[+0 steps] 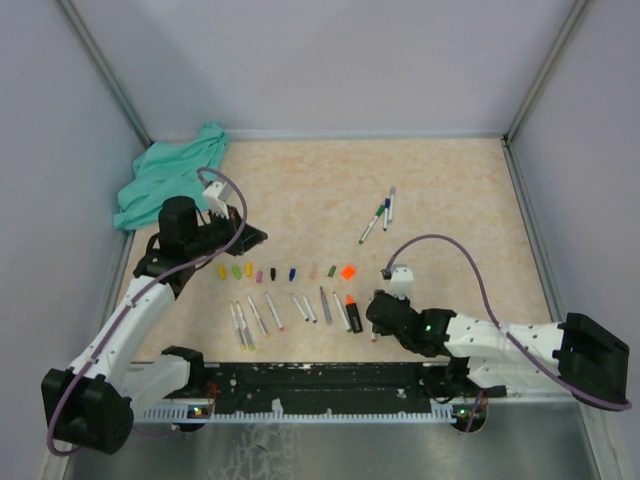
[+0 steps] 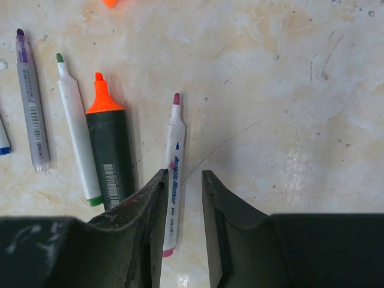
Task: Open the pen caps
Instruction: Place the pen at the center of the board.
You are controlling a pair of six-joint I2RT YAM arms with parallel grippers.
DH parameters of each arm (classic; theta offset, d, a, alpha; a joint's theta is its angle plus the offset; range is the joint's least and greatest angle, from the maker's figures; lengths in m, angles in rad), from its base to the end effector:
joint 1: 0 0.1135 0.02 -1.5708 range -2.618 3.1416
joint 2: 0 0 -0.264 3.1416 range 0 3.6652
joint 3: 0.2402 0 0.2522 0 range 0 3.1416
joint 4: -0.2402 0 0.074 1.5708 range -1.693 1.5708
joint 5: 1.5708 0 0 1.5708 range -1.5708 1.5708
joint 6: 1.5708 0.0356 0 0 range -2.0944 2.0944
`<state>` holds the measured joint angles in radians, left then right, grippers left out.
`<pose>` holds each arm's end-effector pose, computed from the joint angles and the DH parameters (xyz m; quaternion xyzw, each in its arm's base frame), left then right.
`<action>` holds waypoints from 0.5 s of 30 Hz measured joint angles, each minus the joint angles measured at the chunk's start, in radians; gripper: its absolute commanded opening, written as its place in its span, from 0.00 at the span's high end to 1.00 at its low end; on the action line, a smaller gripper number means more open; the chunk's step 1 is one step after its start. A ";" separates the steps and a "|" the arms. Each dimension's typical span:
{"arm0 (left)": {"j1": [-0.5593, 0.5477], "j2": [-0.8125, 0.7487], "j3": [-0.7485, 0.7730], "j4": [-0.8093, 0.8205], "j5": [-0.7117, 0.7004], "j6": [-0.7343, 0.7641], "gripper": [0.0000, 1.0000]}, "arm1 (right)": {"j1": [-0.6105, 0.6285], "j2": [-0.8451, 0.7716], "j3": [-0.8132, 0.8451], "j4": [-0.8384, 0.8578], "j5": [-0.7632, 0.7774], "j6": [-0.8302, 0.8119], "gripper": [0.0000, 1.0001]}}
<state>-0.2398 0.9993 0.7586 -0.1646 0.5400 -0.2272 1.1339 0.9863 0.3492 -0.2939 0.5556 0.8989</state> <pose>0.2147 -0.0713 0.2942 0.1519 0.8038 -0.3394 0.4645 0.0886 0.1453 0.1526 -0.0214 0.9167 0.1201 0.3805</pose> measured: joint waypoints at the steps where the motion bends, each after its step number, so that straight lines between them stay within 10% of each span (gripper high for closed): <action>1: 0.000 0.000 -0.001 0.000 0.001 0.000 0.97 | 0.000 -0.001 0.000 0.002 0.000 0.000 0.71; 15: 0.000 0.000 -0.032 0.043 0.115 -0.020 0.97 | 0.000 -0.276 -0.016 0.093 -0.075 -0.123 0.70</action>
<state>-0.2394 0.9997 0.7265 -0.1215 0.6548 -0.2470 1.1339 0.7105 0.3332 -0.2005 0.4805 0.7761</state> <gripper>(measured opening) 0.052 0.295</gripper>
